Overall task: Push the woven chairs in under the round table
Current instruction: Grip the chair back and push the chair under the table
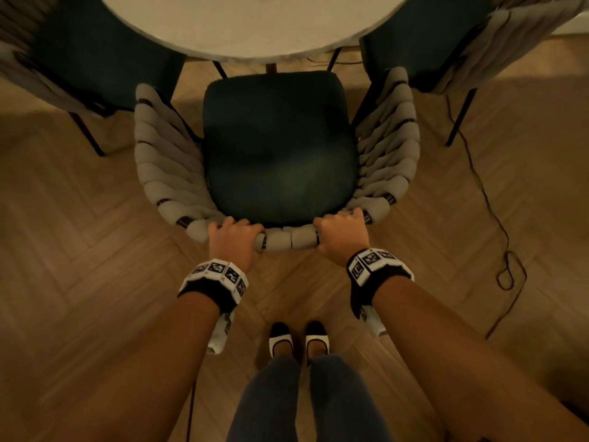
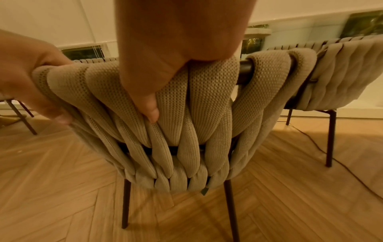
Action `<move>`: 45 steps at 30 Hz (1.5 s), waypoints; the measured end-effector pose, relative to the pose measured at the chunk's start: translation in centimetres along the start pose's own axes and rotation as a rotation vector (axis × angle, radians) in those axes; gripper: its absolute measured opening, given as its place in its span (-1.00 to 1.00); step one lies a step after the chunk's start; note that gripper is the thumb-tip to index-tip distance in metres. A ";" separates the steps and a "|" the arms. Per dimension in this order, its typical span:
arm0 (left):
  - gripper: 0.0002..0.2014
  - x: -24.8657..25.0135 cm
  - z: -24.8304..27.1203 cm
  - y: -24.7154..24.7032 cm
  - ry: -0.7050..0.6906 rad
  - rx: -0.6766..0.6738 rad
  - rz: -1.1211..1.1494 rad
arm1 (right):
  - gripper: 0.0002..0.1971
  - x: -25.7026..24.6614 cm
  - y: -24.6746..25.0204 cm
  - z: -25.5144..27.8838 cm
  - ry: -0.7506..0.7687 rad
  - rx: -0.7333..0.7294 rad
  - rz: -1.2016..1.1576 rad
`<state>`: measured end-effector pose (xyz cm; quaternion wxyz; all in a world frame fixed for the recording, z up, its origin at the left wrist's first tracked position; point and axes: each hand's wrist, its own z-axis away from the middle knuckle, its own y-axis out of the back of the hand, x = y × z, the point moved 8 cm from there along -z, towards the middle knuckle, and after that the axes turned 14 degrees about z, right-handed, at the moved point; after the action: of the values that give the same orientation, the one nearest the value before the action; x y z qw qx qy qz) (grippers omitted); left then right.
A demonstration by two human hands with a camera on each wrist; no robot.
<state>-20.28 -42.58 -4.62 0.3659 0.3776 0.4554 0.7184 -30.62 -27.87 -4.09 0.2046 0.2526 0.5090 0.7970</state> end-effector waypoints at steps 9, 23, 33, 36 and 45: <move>-0.84 -0.2 -2.1 1.1 -0.041 0.024 0.034 | -0.85 0.6 1.2 -1.7 -0.072 -0.016 0.008; -0.76 -2.5 -0.5 1.8 0.094 -0.009 0.025 | -0.72 -2.5 1.3 -0.4 -0.022 -0.057 -0.067; -0.84 -1.9 -0.2 1.4 0.058 -0.035 0.027 | -0.75 -2.1 1.2 0.1 -0.072 -0.040 -0.079; -0.79 -4.0 -0.7 2.0 0.093 -0.018 -0.002 | -0.69 -4.1 1.8 -0.9 -0.043 -0.052 -0.104; -0.66 -0.7 0.6 1.5 0.027 0.070 0.131 | -0.55 0.3 0.7 -0.9 -0.080 -0.086 -0.053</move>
<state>-19.74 -43.47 -3.24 0.2983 0.4094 0.4594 0.7297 -31.45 -28.61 -3.71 0.2567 0.2615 0.4722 0.8017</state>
